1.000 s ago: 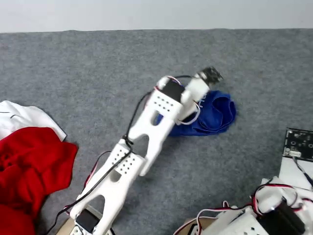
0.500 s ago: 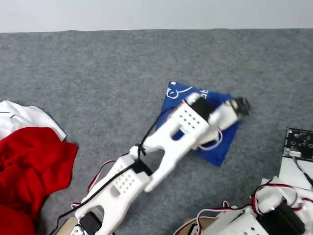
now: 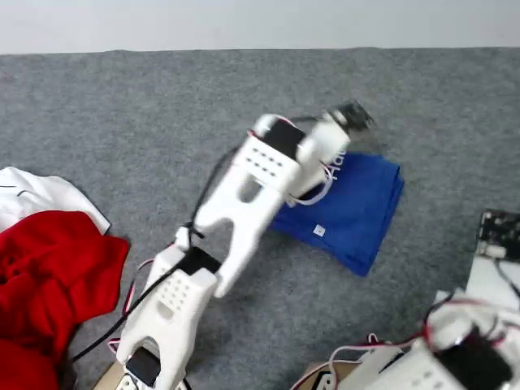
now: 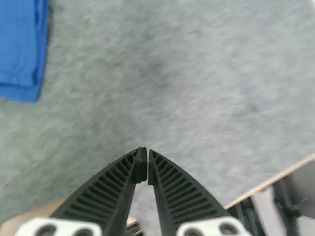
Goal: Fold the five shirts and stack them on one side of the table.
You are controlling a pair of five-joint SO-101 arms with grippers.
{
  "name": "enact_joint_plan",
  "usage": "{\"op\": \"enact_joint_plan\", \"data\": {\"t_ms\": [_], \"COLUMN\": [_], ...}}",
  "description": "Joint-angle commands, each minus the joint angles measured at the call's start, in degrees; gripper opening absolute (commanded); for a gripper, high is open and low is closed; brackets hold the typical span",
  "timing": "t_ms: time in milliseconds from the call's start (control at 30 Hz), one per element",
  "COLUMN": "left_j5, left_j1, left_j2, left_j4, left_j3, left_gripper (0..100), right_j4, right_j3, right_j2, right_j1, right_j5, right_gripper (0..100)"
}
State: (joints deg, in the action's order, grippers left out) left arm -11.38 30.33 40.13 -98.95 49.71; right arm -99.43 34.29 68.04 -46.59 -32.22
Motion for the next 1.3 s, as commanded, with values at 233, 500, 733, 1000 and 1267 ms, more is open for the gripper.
{"op": "enact_joint_plan", "data": {"t_ms": [233,500,733,1000,1267], "left_j5": [5.5,5.4,5.3,5.2,5.1], "left_j1": [-10.4,-25.4,-37.6,-43.5,-43.5], "left_j2": [-21.9,-35.9,-43.3,-43.3,-43.2], "left_j4": [-1.7,-1.6,-1.6,-1.6,-1.5], "left_j3": [-8.1,-21.7,-27.9,-32.1,-34.0], "left_gripper": [1,1,1,1,1], "right_j4": [6.0,17.3,20.2,17.8,18.2], "right_j3": [-11.0,-21.5,-38.2,-55.1,-57.6], "right_j2": [-30.4,-53.1,-74.7,-91.0,-95.4], "right_j1": [21.4,31.6,34.8,35.7,39.3], "right_j5": [15.7,24.4,30.6,30.7,32.5], "right_gripper": [1.6,10.7,16.9,16.9,16.9]}}
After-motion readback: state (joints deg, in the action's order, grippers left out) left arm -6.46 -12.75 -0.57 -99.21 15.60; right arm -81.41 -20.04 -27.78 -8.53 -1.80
